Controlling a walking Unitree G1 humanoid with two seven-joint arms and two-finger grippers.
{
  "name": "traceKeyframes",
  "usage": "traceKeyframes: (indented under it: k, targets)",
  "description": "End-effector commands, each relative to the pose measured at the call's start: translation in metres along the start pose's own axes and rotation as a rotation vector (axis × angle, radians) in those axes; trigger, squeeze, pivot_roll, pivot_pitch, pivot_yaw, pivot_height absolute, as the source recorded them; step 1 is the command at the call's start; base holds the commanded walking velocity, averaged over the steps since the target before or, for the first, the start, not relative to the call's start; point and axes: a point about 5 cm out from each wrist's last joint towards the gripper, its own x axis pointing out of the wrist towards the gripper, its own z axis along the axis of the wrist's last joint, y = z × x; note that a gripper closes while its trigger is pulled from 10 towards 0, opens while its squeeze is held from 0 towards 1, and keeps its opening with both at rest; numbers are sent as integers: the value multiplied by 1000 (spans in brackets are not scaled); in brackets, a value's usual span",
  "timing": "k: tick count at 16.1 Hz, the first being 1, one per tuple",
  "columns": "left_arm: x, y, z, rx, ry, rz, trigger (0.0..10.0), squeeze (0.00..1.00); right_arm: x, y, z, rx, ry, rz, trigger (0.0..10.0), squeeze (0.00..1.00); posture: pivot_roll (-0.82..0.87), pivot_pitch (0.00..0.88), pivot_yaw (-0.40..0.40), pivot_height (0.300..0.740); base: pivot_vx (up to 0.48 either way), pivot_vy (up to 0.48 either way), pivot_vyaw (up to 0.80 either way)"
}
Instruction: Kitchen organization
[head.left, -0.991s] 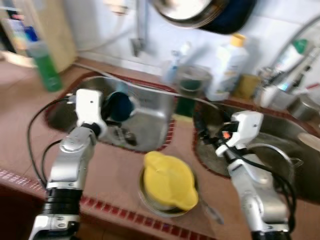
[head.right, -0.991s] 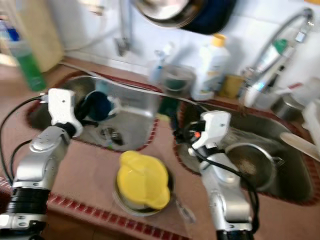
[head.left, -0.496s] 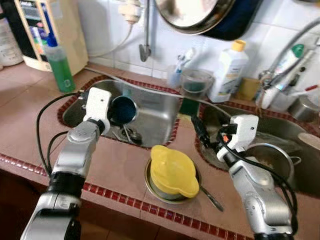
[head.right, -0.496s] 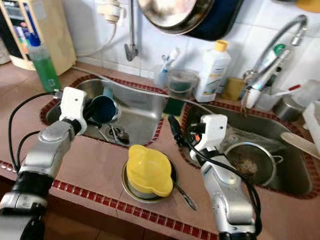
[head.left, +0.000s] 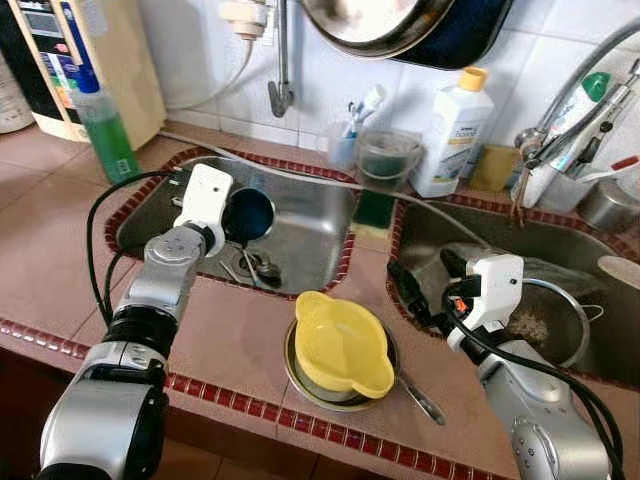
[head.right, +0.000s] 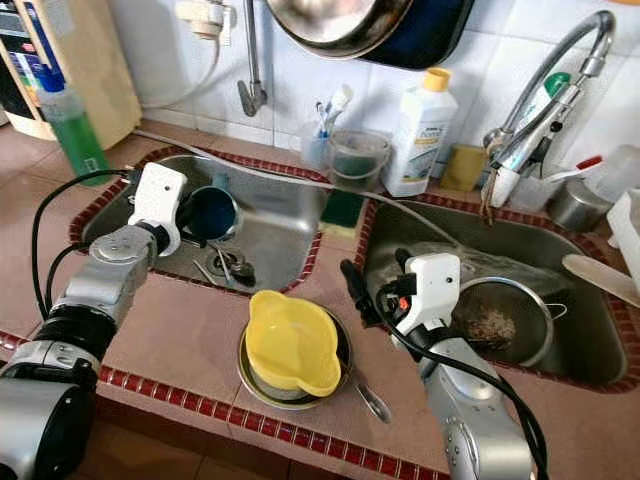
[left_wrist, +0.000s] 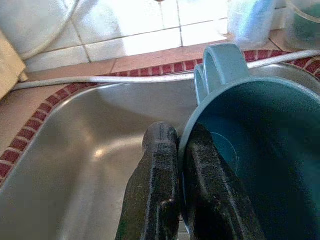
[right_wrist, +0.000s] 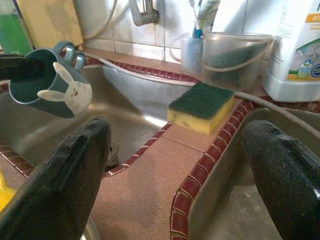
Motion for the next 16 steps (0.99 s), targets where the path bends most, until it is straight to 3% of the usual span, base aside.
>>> traceKeyframes:
  k: [1, 2, 4, 7, 16]
  targets:
    - [3, 1, 8, 23, -16, 6, 10000, 0, -3, 1, 5, -11, -8, 13, 10000, 0, -141, 36, -14, 740, 0, 0, 0]
    - [4, 2, 8, 24, -13, 8, 10000, 0, -4, 3, 5, -10, -5, 21, 10000, 0, -144, 38, -13, 740, 0, 0, 0]
    - [6, 6, -11, 13, 128, 68, 10000, 0, -19, 17, 6, 2, 16, 107, 10000, 0, -183, 69, 3, 740, 0, 0, 0]
    - [4, -3, -32, 16, 225, 43, 10000, 0, -23, 22, 7, 6, 29, 137, 10000, 0, -189, 69, 10, 740, 0, 0, 0]
    - [4, -9, -39, 34, 240, -6, 10000, 0, -27, 29, 8, 23, 47, 182, 10000, 0, -193, 50, 22, 740, 0, 0, 0]
